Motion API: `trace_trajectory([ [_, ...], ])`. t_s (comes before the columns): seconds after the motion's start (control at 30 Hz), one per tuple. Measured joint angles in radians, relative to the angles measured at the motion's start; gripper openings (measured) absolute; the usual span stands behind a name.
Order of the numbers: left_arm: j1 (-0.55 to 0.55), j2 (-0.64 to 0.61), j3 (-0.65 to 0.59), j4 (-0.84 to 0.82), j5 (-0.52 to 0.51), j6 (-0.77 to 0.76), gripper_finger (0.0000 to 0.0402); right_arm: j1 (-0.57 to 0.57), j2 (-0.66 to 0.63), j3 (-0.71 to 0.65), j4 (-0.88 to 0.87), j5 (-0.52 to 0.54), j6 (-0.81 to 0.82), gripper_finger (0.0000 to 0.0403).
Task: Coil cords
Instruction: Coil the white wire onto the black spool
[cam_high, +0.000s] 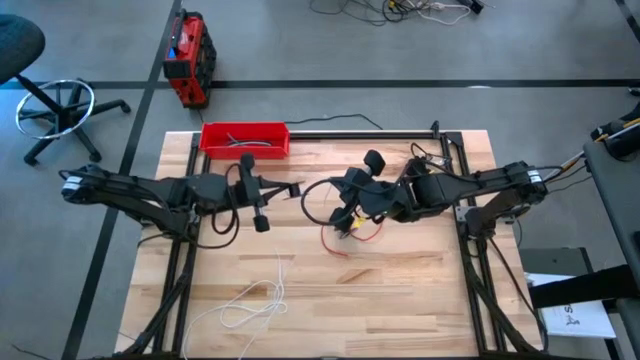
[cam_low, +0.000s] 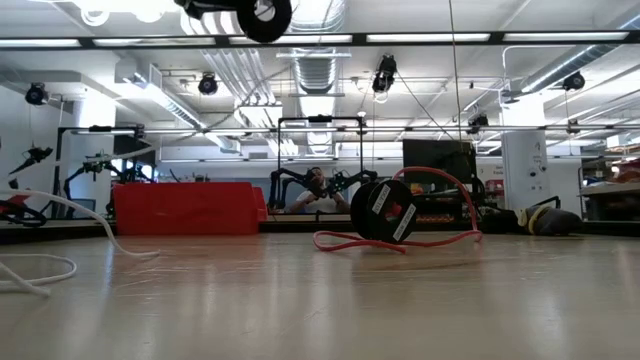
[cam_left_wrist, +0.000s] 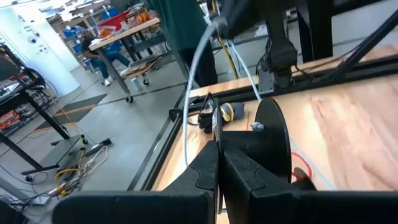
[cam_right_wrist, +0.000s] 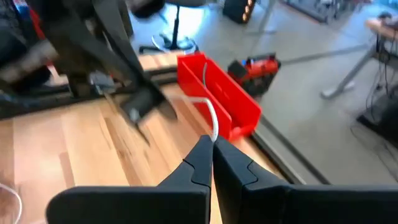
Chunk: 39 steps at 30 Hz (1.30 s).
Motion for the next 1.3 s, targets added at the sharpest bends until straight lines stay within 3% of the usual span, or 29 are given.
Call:
trace_trajectory([
  [0.3,0.0,-0.05,0.0,-0.028,0.008,-0.038,0.0,0.031,-0.011,0.0,-0.101,-0.009,0.06,0.0],
  [0.53,0.002,-0.004,-0.003,-0.051,0.053,-0.034,0.0,0.033,-0.035,0.0,0.071,-0.016,-0.039,0.0],
  [0.7,0.034,0.051,-0.004,-0.004,0.04,-0.05,0.0,0.033,-0.023,0.0,0.257,-0.15,-0.14,0.0],
  [0.8,0.059,0.078,-0.004,0.044,0.034,-0.092,0.0,0.033,0.009,0.0,0.347,-0.216,-0.176,0.0],
  [1.07,0.071,0.138,-0.004,0.227,0.021,-0.226,0.0,0.015,0.121,0.001,0.376,-0.212,-0.155,0.0],
  [1.3,0.071,0.127,-0.011,0.267,-0.061,-0.282,0.0,0.016,0.21,0.0,0.363,-0.21,-0.107,0.0],
])
